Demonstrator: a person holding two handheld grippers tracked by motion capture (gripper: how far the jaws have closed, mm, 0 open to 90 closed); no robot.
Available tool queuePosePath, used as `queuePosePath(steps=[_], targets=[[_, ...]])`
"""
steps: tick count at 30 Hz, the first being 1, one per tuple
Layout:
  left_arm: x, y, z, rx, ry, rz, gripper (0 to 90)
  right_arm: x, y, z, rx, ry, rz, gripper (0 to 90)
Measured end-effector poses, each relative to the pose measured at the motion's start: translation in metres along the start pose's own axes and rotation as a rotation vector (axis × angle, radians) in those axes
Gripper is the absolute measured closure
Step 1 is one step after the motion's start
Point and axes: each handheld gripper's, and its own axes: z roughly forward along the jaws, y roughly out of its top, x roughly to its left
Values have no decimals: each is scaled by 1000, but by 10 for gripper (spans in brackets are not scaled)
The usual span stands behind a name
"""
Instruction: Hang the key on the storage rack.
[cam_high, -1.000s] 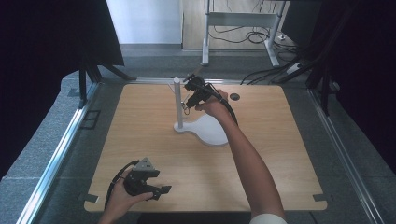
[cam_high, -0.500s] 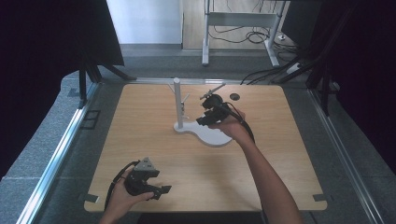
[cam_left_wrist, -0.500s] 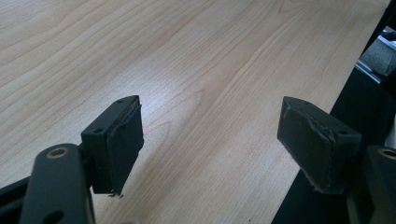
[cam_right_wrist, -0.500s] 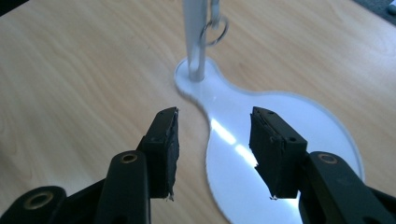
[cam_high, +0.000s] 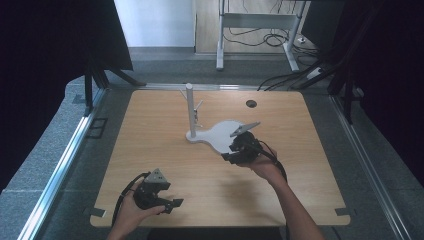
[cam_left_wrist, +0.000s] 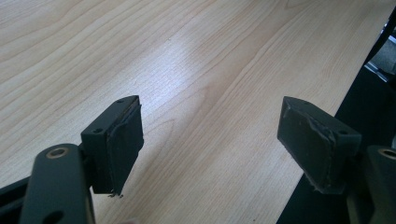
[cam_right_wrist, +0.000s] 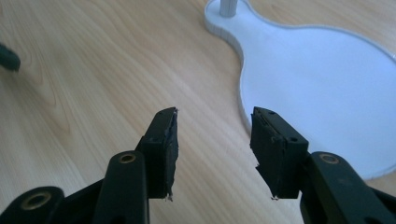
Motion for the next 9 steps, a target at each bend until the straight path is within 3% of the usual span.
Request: queuePosePath(steps=[2,9], targets=[[0,0,0,3,4,-1,230,1,-10,-1,-3,-6,-1,494],[3,-1,2,8,8,-8,228,-2,-12,-13,-47,-36,9,456]])
